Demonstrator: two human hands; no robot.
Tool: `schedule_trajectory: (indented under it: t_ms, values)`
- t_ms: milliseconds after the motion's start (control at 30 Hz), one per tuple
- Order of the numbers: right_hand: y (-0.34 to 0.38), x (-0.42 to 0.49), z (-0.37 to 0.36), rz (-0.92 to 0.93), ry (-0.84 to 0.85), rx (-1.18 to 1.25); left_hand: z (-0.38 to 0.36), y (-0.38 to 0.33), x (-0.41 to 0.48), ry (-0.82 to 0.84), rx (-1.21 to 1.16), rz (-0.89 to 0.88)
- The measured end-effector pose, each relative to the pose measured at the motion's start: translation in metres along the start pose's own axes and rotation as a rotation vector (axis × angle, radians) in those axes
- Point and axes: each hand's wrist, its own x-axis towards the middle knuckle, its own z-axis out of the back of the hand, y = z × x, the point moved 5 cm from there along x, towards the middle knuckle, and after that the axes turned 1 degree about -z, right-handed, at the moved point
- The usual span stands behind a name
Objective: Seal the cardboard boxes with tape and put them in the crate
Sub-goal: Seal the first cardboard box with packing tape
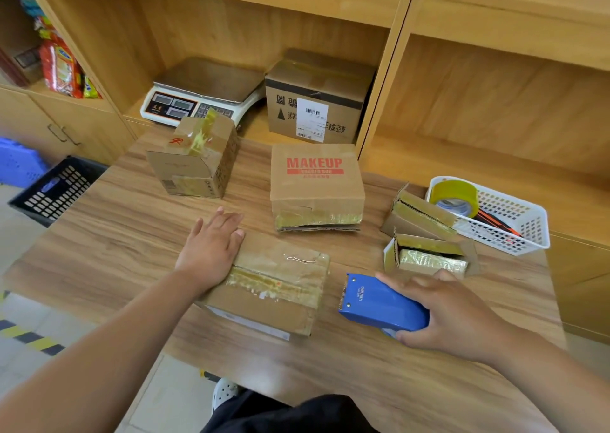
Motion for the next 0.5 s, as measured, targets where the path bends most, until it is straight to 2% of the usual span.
schedule_trajectory:
  t_ms: [200,267,333,400,433,500]
  values:
    - [0.004,0.019,-0.023,0.010,0.015,-0.006,0.002,-0.004,-0.001,-0.031,0.066,0.009]
    - [0.007,0.024,-0.031,0.009,0.006,0.002,0.006,-0.010,-0.005,-0.067,0.226,0.016]
    - [0.008,0.026,-0.038,0.016,-0.006,0.018,0.012,-0.025,-0.010,-0.113,0.490,-0.018]
    - [0.008,0.026,-0.043,0.015,-0.017,0.040,0.011,-0.056,-0.013,-0.127,0.603,-0.179]
    - [0.008,0.025,-0.045,0.010,-0.025,0.054,0.004,-0.074,-0.017,-0.075,0.542,-0.303]
    - [0.008,0.023,-0.049,0.002,-0.044,0.068,-0.015,-0.109,-0.029,0.154,0.324,-0.508]
